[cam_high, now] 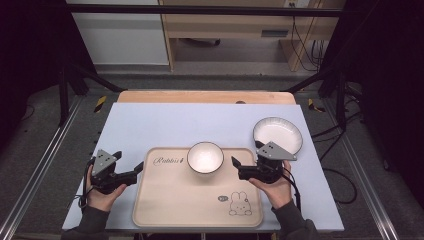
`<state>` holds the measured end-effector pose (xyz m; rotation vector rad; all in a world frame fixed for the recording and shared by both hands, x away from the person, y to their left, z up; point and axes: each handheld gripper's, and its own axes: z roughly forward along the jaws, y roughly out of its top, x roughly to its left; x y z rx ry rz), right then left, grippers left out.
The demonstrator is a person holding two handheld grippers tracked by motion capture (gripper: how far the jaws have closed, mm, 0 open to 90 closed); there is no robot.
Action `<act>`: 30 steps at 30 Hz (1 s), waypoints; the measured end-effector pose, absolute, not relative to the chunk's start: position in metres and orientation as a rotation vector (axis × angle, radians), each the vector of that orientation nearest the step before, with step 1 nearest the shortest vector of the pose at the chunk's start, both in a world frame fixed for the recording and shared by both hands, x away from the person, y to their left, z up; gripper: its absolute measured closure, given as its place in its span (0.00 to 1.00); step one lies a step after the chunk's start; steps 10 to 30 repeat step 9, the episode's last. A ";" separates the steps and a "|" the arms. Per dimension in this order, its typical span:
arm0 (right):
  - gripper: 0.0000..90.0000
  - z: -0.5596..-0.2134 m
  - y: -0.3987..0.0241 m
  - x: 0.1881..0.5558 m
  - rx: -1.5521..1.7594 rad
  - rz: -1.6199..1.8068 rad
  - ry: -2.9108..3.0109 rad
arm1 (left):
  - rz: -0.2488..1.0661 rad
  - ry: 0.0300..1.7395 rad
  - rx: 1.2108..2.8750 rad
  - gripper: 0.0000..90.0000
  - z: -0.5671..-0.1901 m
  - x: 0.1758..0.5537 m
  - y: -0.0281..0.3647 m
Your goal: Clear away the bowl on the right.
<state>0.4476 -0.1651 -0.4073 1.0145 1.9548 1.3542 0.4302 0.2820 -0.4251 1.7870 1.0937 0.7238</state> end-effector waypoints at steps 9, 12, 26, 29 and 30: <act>0.06 -0.413 -0.178 0.444 1.041 1.351 1.929 | 0.722 1.087 1.785 0.15 -0.425 0.430 0.281; 0.06 -0.413 -0.178 0.444 1.041 1.351 1.929 | 0.722 1.087 1.785 0.15 -0.425 0.430 0.281; 0.06 -0.413 -0.178 0.444 1.041 1.351 1.929 | 0.722 1.087 1.785 0.15 -0.425 0.430 0.281; 0.06 -0.413 -0.178 0.444 1.041 1.351 1.929 | 0.722 1.087 1.785 0.15 -0.425 0.430 0.281; 0.06 -0.413 -0.178 0.444 1.041 1.351 1.929 | 0.722 1.087 1.785 0.15 -0.425 0.430 0.281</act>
